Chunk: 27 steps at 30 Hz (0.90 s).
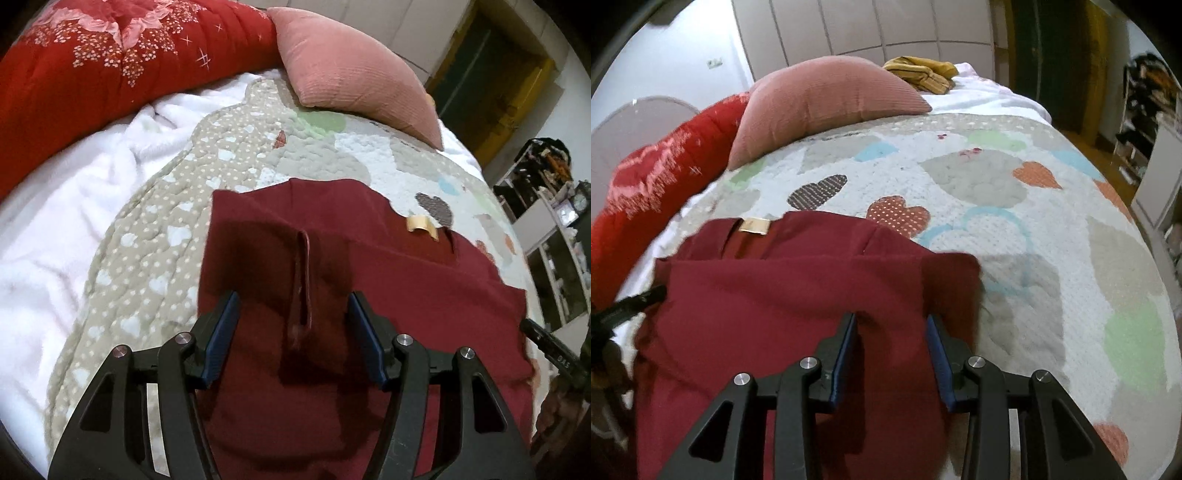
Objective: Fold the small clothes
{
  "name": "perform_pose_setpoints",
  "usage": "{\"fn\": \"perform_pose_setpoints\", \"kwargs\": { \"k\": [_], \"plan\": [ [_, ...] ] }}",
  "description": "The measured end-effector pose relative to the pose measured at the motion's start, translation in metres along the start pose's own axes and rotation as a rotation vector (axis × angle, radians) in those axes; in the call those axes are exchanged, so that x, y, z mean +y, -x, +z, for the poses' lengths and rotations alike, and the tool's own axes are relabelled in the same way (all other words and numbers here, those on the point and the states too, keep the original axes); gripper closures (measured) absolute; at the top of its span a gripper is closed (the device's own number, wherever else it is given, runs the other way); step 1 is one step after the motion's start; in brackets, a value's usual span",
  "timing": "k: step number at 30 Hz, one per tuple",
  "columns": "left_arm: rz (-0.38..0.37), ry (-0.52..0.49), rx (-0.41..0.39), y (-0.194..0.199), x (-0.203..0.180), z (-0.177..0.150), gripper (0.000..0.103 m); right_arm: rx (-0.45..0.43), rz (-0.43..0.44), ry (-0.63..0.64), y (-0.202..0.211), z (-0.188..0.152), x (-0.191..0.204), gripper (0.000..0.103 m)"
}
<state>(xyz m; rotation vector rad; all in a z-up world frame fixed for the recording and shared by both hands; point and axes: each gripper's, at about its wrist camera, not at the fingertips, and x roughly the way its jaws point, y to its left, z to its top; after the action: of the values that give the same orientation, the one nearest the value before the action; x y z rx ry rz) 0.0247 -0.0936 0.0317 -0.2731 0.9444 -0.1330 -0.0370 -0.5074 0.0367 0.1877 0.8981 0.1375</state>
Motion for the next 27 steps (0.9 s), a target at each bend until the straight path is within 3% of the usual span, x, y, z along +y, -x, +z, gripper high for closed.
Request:
{"fn": "perform_pose_setpoints", "kwargs": {
  "k": [1,3,5,10,15,16,18,19,21,23,24,25,27],
  "plan": [
    [-0.007,-0.003,0.0,0.006,0.002,-0.002,0.042,-0.004,0.02,-0.023,0.012,-0.005,-0.004,0.063],
    [-0.015,-0.007,-0.001,0.019,0.007,-0.008,0.042,-0.004,0.084,-0.067,0.035,-0.024,-0.014,0.049],
    [-0.025,-0.001,-0.002,0.033,0.015,-0.019,0.042,0.007,0.148,-0.09,0.052,-0.046,-0.02,0.045],
    [-0.034,-0.006,0.027,0.058,0.028,-0.053,0.042,0.102,0.295,-0.056,0.07,-0.111,-0.011,0.045],
    [-0.063,0.003,0.065,0.076,0.034,-0.088,0.042,0.103,0.327,0.023,0.077,-0.149,0.012,0.045],
    [-0.07,0.006,0.075,0.077,0.034,-0.092,0.042,0.098,0.311,0.032,0.076,-0.152,0.016,0.046],
    [-0.082,0.008,0.078,0.081,0.032,-0.101,0.042,0.084,0.314,0.038,0.075,-0.155,0.022,0.065],
    [-0.085,0.009,0.077,0.083,0.032,-0.104,0.042,0.087,0.338,0.029,0.075,-0.154,0.024,0.069],
    [-0.095,0.013,0.08,0.086,0.031,-0.109,0.042,0.094,0.384,0.002,0.075,-0.155,0.026,0.07],
    [-0.105,0.019,0.092,0.085,0.031,-0.115,0.042,0.095,0.372,0.004,0.073,-0.158,0.028,0.074],
    [-0.104,0.021,0.096,0.085,0.031,-0.116,0.042,0.094,0.36,0.008,0.074,-0.16,0.029,0.09],
    [-0.104,0.023,0.099,0.087,0.031,-0.119,0.042,0.089,0.332,0.009,0.074,-0.161,0.03,0.095],
    [-0.112,0.023,0.098,0.093,0.031,-0.121,0.042,0.062,0.31,-0.014,0.088,-0.164,0.028,0.095]
  ]
}}
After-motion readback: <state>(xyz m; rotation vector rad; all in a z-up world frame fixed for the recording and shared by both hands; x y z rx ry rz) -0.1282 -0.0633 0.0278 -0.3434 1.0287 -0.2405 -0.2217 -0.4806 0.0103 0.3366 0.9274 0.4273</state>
